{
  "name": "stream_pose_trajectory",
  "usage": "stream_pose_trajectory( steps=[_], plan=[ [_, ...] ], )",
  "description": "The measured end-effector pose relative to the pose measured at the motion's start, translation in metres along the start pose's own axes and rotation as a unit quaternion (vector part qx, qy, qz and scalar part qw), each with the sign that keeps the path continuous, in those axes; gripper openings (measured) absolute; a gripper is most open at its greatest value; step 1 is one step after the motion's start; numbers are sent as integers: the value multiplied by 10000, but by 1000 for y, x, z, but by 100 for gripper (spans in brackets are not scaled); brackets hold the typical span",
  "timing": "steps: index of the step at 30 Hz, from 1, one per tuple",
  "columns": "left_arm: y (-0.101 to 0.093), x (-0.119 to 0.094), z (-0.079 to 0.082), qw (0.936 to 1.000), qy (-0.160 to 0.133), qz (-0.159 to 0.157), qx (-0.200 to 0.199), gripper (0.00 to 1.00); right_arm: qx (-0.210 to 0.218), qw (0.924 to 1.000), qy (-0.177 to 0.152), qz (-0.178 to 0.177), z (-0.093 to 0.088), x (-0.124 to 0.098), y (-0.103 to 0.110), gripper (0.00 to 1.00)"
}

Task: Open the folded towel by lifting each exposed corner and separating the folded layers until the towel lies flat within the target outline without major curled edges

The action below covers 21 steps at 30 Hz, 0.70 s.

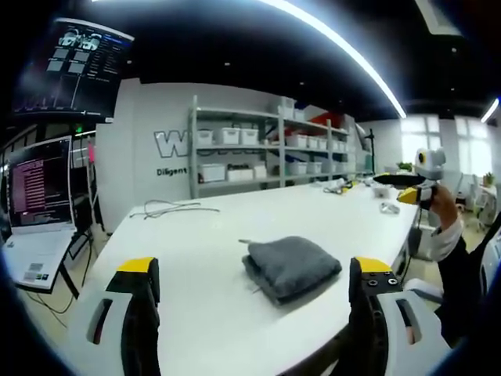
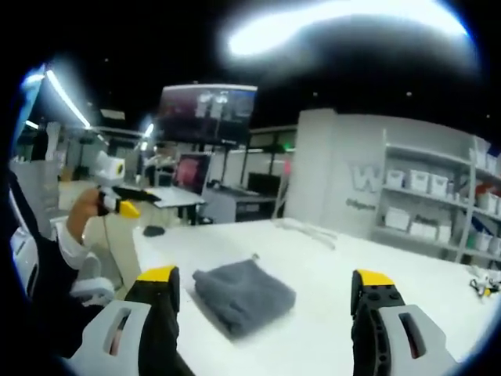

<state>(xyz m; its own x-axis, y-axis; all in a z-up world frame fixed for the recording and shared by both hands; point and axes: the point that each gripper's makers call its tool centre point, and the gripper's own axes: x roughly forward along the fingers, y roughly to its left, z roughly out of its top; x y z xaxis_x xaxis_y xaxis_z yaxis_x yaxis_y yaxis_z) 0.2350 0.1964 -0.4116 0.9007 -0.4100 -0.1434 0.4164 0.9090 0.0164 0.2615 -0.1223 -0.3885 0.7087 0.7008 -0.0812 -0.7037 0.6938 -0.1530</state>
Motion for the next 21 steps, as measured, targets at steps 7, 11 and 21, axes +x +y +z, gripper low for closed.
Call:
stream_pose_trajectory(
  steps=[7, 11, 21],
  plan=[
    [0, 1, 1, 10000, -13, -17, 36, 99, -30, 10000, 41, 76, -3, 5, 4, 91],
    [-1, 2, 0, 10000, 11, -36, 59, 99, -29, 9999, 59, 112, -4, 9, 6, 90],
    [-2, 4, -1, 9999, 59, -45, 109, 99, -100, 9997, 91, 208, -6, 17, 10, 89]
  ],
)
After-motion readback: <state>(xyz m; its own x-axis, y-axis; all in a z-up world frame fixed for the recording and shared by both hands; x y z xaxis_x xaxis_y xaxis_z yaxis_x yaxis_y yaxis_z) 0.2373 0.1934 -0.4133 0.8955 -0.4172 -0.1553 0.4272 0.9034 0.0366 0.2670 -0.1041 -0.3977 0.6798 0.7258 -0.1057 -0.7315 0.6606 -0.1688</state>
